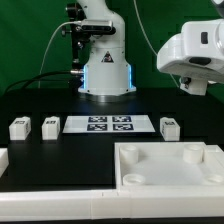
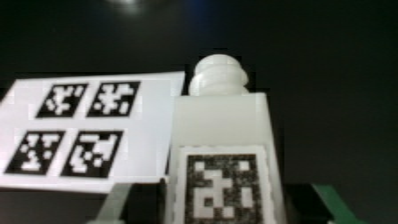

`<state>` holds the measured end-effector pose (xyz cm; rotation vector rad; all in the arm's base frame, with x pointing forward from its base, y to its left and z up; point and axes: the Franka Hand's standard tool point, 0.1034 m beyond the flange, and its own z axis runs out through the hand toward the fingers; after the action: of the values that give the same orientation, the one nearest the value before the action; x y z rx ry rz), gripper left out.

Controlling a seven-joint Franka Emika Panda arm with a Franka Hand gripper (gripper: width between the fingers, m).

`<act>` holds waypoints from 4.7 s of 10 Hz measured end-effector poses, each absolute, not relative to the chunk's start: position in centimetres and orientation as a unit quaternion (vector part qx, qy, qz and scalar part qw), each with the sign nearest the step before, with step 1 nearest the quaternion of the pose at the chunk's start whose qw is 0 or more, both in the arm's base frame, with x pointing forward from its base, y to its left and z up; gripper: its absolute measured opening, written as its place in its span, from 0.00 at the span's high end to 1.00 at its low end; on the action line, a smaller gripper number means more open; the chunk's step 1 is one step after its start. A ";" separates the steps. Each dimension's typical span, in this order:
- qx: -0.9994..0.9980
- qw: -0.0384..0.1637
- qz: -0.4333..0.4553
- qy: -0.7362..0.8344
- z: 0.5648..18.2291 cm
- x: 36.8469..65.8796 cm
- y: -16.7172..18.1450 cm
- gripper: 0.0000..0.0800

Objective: Assemble one leg

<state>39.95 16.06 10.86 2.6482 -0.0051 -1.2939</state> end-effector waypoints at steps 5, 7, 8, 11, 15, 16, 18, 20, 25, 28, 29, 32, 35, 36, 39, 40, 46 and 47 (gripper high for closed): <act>0.961 0.064 -0.265 0.043 10.4 44.2 15.1 0.63; 0.986 0.040 -0.143 0.079 10.8 47.5 14.3 0.63; 0.992 0.029 -0.079 0.092 11.2 49.1 14.4 0.63; 0.994 0.015 -0.011 0.108 11.5 49.8 14.9 0.63; 0.989 0.012 -0.005 0.146 10.6 51.3 12.3 0.63; 0.988 0.011 -0.003 0.155 10.5 52.5 11.8 0.63; 0.987 0.008 -0.002 0.158 11.3 55.2 12.0 0.63; 0.987 0.005 0.015 0.160 11.4 56.2 12.3 0.63; 0.975 -0.014 0.154 0.160 11.0 56.9 11.5 0.63; 0.973 -0.009 0.146 0.181 12.2 60.0 10.5 0.63; 0.970 -0.008 0.149 0.192 12.4 60.8 10.0 0.63; 0.970 -0.009 0.149 0.192 12.2 60.6 10.1 0.63; 0.981 -0.023 0.143 0.127 11.7 60.5 10.5 0.63; 0.983 -0.026 0.142 0.112 11.5 60.5 10.9 0.63; 0.980 -0.031 0.166 0.106 11.4 60.7 11.3 0.63; 0.976 -0.032 0.188 0.106 11.5 61.0 11.3 0.63; 0.966 -0.025 0.216 0.141 10.7 62.3 11.0 0.63; 0.965 -0.024 0.218 0.144 10.7 62.7 11.0 0.63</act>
Offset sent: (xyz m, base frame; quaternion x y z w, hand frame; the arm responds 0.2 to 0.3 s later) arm 0.0318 -0.0229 -0.0177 -0.0057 0.2167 -0.0308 0.9757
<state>62.65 11.02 10.69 3.0796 0.4602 0.6950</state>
